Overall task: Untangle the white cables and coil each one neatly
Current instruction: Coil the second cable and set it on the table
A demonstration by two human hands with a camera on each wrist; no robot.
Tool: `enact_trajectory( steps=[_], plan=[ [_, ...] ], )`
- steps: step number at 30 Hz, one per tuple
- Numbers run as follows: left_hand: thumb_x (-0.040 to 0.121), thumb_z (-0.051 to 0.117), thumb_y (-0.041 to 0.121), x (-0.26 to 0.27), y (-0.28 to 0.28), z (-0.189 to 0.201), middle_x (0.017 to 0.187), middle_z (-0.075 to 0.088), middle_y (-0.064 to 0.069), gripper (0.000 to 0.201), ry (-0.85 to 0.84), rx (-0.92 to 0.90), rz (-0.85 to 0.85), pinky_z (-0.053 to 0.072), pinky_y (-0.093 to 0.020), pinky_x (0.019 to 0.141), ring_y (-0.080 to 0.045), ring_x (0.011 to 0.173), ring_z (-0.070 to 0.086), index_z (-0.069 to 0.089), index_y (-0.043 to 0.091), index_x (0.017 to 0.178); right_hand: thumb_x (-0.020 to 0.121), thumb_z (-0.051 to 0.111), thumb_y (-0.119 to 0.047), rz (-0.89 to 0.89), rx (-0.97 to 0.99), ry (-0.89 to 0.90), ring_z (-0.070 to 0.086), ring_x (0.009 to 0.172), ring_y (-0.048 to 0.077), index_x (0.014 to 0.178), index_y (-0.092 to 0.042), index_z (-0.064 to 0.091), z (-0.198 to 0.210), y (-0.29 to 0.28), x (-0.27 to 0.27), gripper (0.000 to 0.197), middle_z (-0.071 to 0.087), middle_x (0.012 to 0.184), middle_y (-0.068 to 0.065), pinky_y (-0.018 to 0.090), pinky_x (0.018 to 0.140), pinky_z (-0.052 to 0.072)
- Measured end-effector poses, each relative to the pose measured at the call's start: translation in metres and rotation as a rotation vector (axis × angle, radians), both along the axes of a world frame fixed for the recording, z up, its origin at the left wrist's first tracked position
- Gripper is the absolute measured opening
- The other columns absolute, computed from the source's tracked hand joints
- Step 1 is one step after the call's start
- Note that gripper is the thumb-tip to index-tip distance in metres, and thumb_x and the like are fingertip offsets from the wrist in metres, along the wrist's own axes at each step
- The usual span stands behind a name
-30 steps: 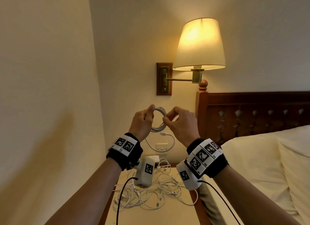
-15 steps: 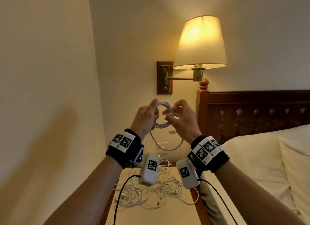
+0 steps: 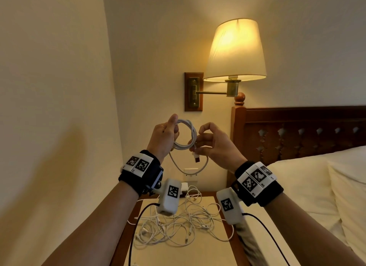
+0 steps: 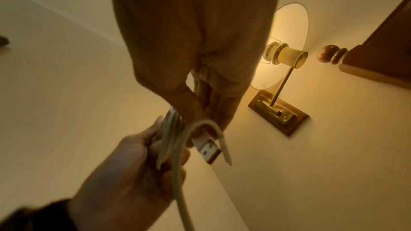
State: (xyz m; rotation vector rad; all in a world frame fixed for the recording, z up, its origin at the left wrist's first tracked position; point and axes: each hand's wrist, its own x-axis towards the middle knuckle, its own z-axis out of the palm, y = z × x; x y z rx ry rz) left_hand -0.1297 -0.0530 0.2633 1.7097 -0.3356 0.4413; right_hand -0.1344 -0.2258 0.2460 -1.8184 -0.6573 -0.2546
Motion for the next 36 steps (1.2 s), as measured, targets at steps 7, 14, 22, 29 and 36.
enact_trajectory(
  steps=[7,14,22,29,36],
  plan=[
    [0.100,0.034,0.051,0.008,-0.002,0.000,0.057,0.035,0.002,0.046,-0.022,0.073,-0.015,0.028,-0.025,0.049,-0.010,0.047,0.029,0.048,0.019,0.069,0.093,0.055,-0.012,0.125,0.121,0.180,0.056,0.086,0.022,0.104,-0.010,0.064,0.013,0.005,-0.004,0.015,0.059,0.093,0.009,0.037,0.085,0.049],
    [0.099,0.037,0.052,0.010,-0.005,-0.011,0.064,0.052,-0.001,0.053,-0.180,0.110,0.014,0.041,-0.026,0.060,-0.010,0.057,0.048,0.058,0.008,0.077,0.102,0.041,-0.032,0.399,0.750,0.442,0.056,0.072,0.016,0.088,-0.007,0.061,0.007,0.021,-0.009,0.035,0.059,0.078,0.005,0.029,0.077,0.051],
    [0.100,0.038,0.047,0.015,0.003,-0.017,0.073,0.057,0.001,0.053,-0.228,0.149,-0.001,0.040,-0.019,0.066,-0.007,0.067,0.049,0.064,0.004,0.087,0.103,0.036,-0.033,0.500,0.793,0.503,0.051,0.068,0.015,0.093,-0.006,0.061,0.004,0.022,-0.009,0.038,0.054,0.069,0.003,0.026,0.073,0.046],
    [0.095,0.043,0.046,0.017,0.012,-0.033,0.057,0.046,0.006,0.045,-0.411,0.238,0.111,0.033,-0.014,0.053,-0.003,0.052,0.040,0.058,0.012,0.071,0.104,0.035,-0.032,0.479,0.832,0.524,0.046,0.058,0.011,0.085,-0.011,0.057,0.005,0.010,-0.008,0.035,0.040,0.063,-0.004,0.024,0.066,0.040],
    [0.096,0.048,0.040,0.035,0.051,-0.082,0.054,0.044,0.003,0.029,-0.416,0.345,0.153,0.031,-0.016,0.049,-0.009,0.049,0.040,0.055,0.029,0.070,0.101,0.045,-0.029,0.390,0.914,0.528,0.040,0.053,0.005,0.080,-0.015,0.057,0.019,-0.024,-0.002,0.028,0.040,0.059,-0.008,0.016,0.053,0.037]
  ],
)
